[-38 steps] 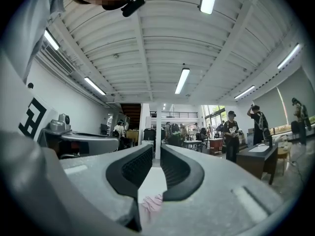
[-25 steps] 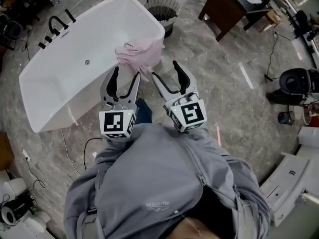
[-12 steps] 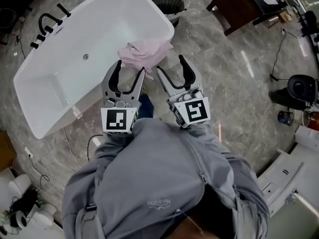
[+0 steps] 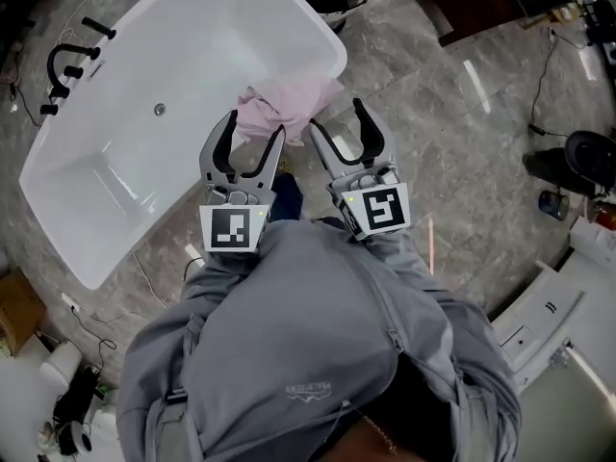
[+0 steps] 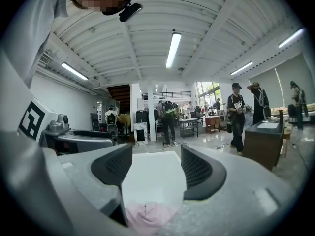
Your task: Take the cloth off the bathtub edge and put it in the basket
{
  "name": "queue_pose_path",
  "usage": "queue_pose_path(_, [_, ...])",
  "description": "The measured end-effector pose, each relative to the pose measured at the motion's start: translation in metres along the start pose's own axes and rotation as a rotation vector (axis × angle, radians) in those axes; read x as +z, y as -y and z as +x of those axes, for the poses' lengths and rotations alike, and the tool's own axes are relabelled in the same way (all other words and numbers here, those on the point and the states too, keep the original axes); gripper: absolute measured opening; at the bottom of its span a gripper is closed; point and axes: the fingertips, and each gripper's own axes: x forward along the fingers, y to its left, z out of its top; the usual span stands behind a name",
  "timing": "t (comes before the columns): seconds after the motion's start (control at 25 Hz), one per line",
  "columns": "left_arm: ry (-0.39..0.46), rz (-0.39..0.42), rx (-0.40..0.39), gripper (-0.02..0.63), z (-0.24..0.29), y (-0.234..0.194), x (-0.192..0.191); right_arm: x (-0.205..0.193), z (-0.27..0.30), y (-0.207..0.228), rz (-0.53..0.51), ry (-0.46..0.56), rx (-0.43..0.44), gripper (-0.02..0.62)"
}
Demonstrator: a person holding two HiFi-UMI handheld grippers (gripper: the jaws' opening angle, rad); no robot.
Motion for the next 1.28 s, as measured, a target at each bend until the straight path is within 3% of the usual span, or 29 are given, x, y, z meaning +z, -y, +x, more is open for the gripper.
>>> queue_pose_path(0.36, [-0.090,-0.054,-0.039,0.268,0.026,-0.028,-0.038,-0.039,0.034,0.012,0.013,-0.134,-0.042,0.291])
queue_pose_path(0.64, [-0.191,-0.102,-0.029,0.276,0.044,-0.044,-0.091,-0.089,0.055,0.016,0.019,-0.245,-0.004,0.291])
queue_pose_path(0.96, [-0.310,-0.102,-0.035,0.287,0.068,-0.045,-0.153,-0.164,0.072,0.039,0.040,-0.390,0.032,0.291])
queue_pose_path(1.28, [-0.414,-0.034,-0.063,0.290,0.083,-0.040,-0.217,-0.233,0.083,0.059,0.055,-0.494,0.068,0.291])
